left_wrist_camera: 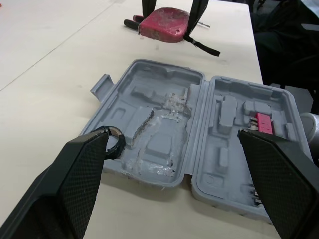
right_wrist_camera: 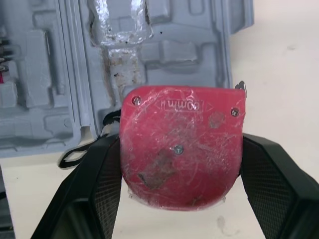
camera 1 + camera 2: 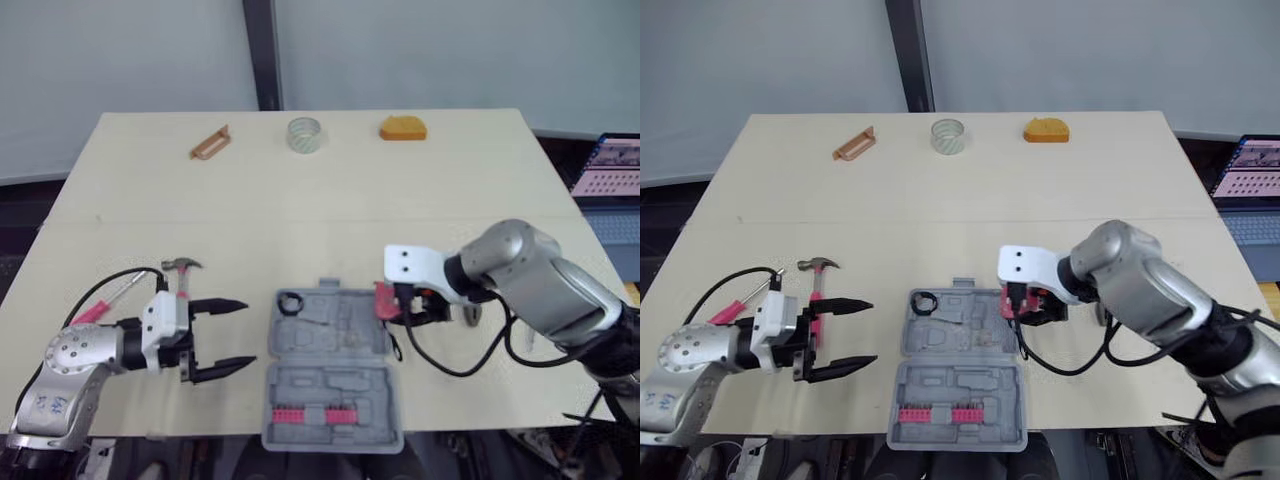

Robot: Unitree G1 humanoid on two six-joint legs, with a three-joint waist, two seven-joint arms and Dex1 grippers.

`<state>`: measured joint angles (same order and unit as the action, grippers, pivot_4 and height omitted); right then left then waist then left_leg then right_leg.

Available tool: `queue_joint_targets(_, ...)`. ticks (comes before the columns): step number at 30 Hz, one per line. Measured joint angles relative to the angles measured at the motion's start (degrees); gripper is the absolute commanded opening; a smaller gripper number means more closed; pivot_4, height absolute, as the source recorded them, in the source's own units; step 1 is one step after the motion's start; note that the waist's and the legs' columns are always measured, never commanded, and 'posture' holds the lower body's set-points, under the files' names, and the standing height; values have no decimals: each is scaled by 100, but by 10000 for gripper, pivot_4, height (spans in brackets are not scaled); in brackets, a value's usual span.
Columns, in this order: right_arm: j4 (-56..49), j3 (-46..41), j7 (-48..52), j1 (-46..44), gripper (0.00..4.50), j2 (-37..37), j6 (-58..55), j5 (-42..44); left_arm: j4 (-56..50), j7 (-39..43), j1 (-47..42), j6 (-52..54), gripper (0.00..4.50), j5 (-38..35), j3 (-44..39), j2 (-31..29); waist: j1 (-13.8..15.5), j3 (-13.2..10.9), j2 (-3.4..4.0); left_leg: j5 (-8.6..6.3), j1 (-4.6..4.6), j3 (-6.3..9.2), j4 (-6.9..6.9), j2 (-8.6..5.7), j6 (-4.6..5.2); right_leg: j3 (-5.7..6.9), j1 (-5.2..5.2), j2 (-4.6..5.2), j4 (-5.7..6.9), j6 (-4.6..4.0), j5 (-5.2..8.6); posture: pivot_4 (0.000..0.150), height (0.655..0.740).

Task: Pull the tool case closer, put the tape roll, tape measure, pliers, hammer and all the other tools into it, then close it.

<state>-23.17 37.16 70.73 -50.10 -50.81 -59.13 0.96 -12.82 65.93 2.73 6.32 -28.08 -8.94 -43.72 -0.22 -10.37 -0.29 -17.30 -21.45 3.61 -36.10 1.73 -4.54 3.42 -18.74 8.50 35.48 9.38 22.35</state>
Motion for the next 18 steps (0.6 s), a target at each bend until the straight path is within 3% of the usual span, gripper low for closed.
queue_joint_targets(8,659,1016,-42,-580,29389,562,-83,-448,11,133,-6,-32,45000,5,2,-1,-46,0,0,0,-2,-1,-1,0,-1,-1,-11,0,10,0,0,1500,7400)
queue_joint_targets(18,1285,1479,-82,-783,29389,967,195,-911,13,129,99,-136,45000,10,-1,2,-140,0,0,1,-3,-1,0,0,-1,0,-15,0,13,0,0,1500,7400)
